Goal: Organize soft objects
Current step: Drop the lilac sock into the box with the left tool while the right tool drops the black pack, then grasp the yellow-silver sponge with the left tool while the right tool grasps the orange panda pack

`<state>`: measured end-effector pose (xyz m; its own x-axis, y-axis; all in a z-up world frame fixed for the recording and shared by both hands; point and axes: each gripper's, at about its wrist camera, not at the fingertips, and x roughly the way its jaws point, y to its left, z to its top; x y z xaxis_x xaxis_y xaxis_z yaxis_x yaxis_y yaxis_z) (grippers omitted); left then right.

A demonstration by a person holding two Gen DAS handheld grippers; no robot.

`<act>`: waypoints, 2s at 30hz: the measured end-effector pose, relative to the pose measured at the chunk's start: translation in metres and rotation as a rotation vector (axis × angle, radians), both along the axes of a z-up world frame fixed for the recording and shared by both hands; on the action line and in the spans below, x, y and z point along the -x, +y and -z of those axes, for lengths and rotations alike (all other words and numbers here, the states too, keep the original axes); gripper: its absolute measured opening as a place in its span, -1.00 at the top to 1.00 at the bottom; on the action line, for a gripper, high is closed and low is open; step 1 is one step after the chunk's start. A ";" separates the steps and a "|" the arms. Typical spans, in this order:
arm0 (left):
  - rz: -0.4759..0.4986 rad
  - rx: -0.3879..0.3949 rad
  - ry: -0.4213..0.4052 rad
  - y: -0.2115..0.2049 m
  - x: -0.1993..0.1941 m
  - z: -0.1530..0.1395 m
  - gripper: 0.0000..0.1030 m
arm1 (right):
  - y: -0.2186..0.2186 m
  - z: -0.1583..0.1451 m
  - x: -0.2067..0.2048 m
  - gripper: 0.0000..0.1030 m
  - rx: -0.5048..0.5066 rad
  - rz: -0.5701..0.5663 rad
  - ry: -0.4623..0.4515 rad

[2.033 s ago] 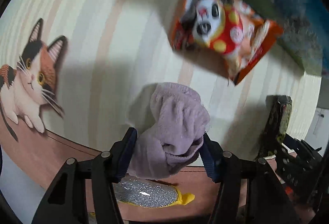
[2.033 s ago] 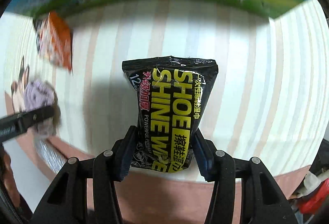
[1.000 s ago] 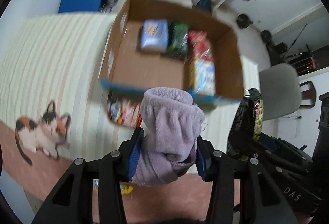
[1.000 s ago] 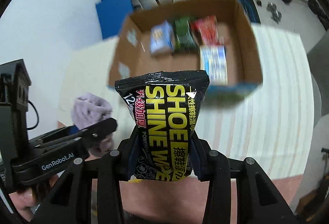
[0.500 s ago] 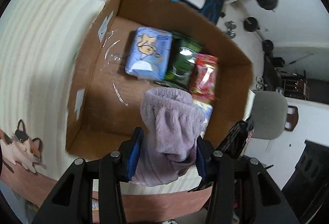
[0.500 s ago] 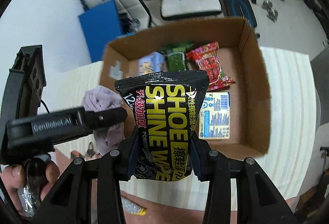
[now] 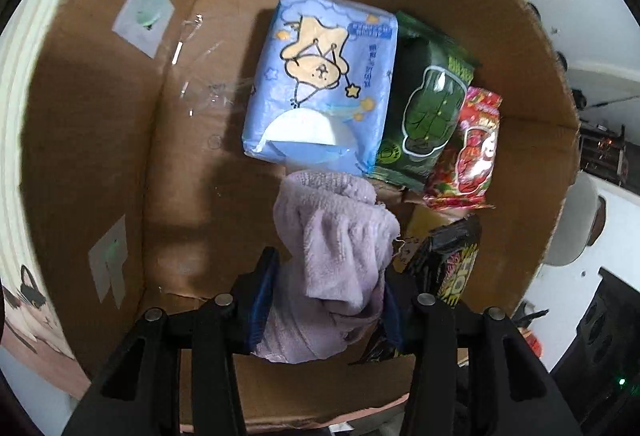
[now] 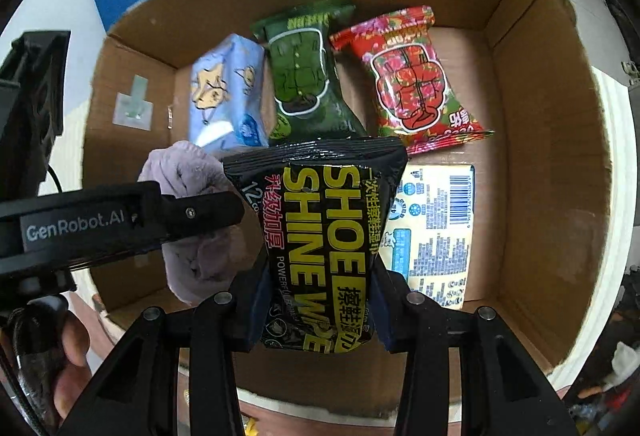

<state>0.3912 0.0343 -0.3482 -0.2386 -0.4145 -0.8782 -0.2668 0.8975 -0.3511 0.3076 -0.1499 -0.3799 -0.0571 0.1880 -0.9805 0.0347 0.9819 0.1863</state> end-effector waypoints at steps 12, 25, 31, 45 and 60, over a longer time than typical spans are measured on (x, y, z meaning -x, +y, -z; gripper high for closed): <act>0.152 -0.164 -0.121 -0.008 0.008 -0.034 -0.93 | 0.003 -0.008 -0.003 -0.70 0.052 -0.035 0.006; 0.155 -0.285 -0.323 -0.007 0.033 -0.112 -0.94 | -0.011 -0.066 0.016 -1.00 0.116 -0.025 -0.130; 0.159 -0.341 -0.420 -0.008 0.056 -0.153 -0.94 | -0.011 -0.096 0.033 -1.00 0.115 -0.020 -0.205; -0.177 -0.372 -0.416 0.061 0.192 -0.165 -0.90 | -0.003 -0.120 0.124 -1.00 -0.101 -0.184 -0.323; -0.586 -0.142 0.089 0.116 0.363 0.028 -0.26 | 0.076 0.023 0.157 -0.61 -0.134 -0.328 -0.204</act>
